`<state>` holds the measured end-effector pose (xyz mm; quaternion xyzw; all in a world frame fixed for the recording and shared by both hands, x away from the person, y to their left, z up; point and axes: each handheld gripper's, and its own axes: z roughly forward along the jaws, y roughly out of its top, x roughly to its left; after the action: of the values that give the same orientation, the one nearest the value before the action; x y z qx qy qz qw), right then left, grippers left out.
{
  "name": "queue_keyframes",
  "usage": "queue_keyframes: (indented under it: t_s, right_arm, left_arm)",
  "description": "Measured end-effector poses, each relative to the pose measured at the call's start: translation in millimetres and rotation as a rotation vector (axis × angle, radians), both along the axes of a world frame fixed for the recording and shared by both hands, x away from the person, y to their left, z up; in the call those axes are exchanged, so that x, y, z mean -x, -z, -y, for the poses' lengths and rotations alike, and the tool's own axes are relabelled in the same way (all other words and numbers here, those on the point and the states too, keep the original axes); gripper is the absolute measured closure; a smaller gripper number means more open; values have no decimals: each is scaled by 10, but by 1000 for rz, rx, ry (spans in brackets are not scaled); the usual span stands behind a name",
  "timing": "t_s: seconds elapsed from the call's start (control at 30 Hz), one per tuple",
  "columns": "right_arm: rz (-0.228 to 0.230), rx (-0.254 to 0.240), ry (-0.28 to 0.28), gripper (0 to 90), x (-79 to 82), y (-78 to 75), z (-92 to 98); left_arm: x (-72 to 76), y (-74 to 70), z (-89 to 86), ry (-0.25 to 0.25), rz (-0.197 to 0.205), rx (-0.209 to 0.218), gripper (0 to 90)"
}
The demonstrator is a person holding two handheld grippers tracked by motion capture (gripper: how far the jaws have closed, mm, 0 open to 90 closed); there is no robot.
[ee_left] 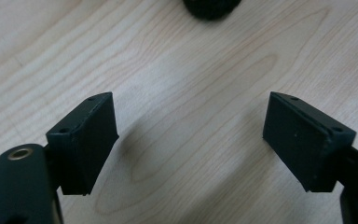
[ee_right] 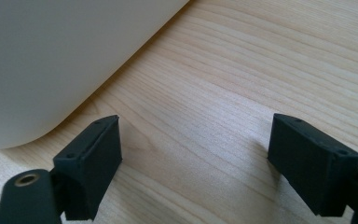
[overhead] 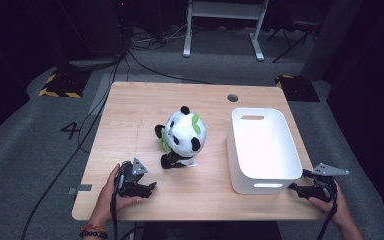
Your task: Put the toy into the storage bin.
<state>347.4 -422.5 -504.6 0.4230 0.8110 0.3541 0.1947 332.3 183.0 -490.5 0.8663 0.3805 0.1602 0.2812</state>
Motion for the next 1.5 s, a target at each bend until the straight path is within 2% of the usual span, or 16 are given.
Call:
queue_keyframes:
  t_s: [0.07,0.1,0.2,0.27,0.43,0.57,0.63,0.73,0.9,1.03,1.17,1.27,1.43,1.5]
  right_arm:
    - [0,0,0,173,0,0,0]
    - [0,0,0,173,0,0,0]
    - [0,0,0,173,0,0,0]
    - [0,0,0,173,0,0,0]
    - [0,0,0,173,0,0,0]
    - [0,-5,5,173,3,1,-4]
    - [0,-4,4,173,2,1,-3]
    - [0,-5,5,173,2,1,-4]
    - [0,-5,5,173,2,1,-4]
    - [0,-5,5,173,2,1,-4]
    - [0,-5,5,173,2,1,-4]
    - [0,-5,5,173,3,1,-4]
    - [0,-5,5,173,3,1,-3]
    - [0,-5,5,173,2,1,-3]
  left_arm:
    - [-15,-17,41,1,3,6,155]
    - [-28,-32,67,6,-9,13,164]
    - [-47,-82,152,17,-1,64,158]
    - [-72,-117,208,15,19,65,158]
    - [-129,-192,335,28,30,101,157]
    - [-163,-245,423,57,48,90,157]
    - [-177,-269,463,52,48,92,157]
    - [-215,-304,492,47,52,116,158]
    - [-262,-342,560,69,51,93,158]
    - [-302,-364,588,35,56,107,157]
    - [-353,-390,593,20,52,153,157]
    - [-387,-410,621,14,53,166,157]
    - [-435,-397,708,-8,57,152,151]
    - [-461,-390,730,-23,75,127,157]
